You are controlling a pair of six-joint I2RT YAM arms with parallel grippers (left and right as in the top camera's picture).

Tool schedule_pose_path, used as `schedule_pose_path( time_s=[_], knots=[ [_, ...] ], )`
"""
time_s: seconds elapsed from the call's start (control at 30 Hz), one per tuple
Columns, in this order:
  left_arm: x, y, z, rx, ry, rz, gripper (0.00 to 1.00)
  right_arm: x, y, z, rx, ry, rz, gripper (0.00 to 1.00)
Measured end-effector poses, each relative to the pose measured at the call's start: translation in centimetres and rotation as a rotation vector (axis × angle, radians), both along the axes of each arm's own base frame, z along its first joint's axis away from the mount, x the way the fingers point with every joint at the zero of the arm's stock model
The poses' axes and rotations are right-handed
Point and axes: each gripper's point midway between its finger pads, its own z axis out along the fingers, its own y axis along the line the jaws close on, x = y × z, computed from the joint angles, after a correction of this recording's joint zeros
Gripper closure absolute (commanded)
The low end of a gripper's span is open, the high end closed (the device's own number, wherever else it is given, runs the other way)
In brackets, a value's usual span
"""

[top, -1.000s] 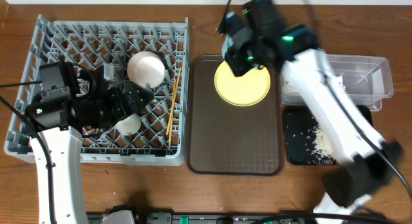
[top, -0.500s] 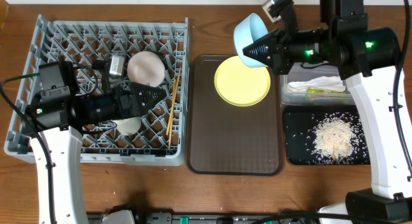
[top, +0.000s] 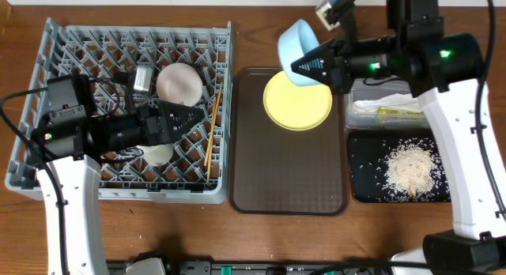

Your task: Sort waste into correct bins and load items into the dishwasher

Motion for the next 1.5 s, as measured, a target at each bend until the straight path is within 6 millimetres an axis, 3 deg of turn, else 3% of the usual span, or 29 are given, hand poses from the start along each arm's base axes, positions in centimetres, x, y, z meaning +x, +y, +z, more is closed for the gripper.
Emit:
schedule_pose_path(
  time_s=[0.1, 0.2, 0.3, 0.4, 0.43, 0.5, 0.53, 0.57, 0.7, 0.9, 1.0, 1.2, 1.33, 1.4, 1.43, 1.47, 1.5],
  knots=[
    [0.4, 1.4, 0.0, -0.003, 0.001, 0.051, 0.02, 0.4, 2.3, 0.2, 0.054, -0.056, 0.048, 0.99],
    [0.9, 4.6, 0.0, -0.015, 0.022, 0.168, 0.02, 0.7, 5.1, 0.3, 0.123, -0.092, 0.09, 0.99],
    [0.2, 8.1, 0.1, -0.034, 0.066, 0.313, 0.02, 0.0, 8.7, -0.6, 0.184, -0.059, 0.149, 0.99],
    [-1.1, 9.2, 0.3, -0.029, 0.097, 0.381, 0.02, -0.8, 9.8, -1.9, 0.175, 0.022, 0.155, 0.99],
    [-1.4, 9.3, 0.1, -0.013, 0.105, 0.394, 0.02, -0.8, 9.7, -2.3, 0.162, 0.041, 0.143, 0.99],
    [-2.1, 9.6, -0.5, 0.034, 0.135, 0.419, 0.02, -0.2, 8.5, -5.0, 0.052, 0.12, 0.042, 0.99],
    [-2.2, 9.6, -0.8, 0.048, 0.152, 0.425, 0.02, 0.3, 7.4, -7.3, -0.045, 0.162, -0.038, 0.99],
    [-2.4, 9.7, -1.0, 0.055, 0.164, 0.428, 0.02, 0.7, 6.8, -8.3, -0.095, 0.167, -0.082, 0.99],
    [-2.6, 9.5, -1.5, 0.08, 0.187, 0.424, 0.01, 3.5, 1.6, -16.5, -0.423, 0.139, -0.355, 0.99],
    [-2.4, 6.5, -1.7, 0.123, 0.165, 0.296, 0.0, 4.7, -0.1, -23.2, -0.486, 0.064, -0.44, 0.99],
    [-2.2, 4.8, -2.1, 0.174, 0.145, 0.224, 0.0, 3.7, 0.0, -25.0, -0.49, 0.078, -0.398, 0.99],
    [-0.7, 2.2, -2.0, 0.248, 0.067, 0.146, 0.01, 2.1, 1.6, -24.7, -0.438, 0.05, -0.238, 0.94],
    [-0.5, 0.9, -2.0, 0.263, 0.055, 0.119, 0.01, 1.6, 1.1, -25.2, -0.477, 0.038, -0.203, 0.86],
    [-0.5, 0.7, -2.3, 0.276, 0.067, 0.118, 0.01, 1.3, 1.0, -25.4, -0.489, 0.041, -0.195, 0.69],
    [-0.6, 0.6, -2.4, 0.285, 0.071, 0.119, 0.01, 1.4, 1.0, -25.4, -0.492, 0.033, -0.191, 0.67],
    [-0.6, 0.6, -2.5, 0.29, 0.074, 0.12, 0.01, 1.5, 1.0, -25.3, -0.492, 0.02, -0.189, 0.53],
    [-0.5, 0.7, -2.6, 0.296, 0.079, 0.125, 0.01, 1.7, 1.0, -25.2, -0.49, 0.013, -0.192, 0.47]
  ],
)
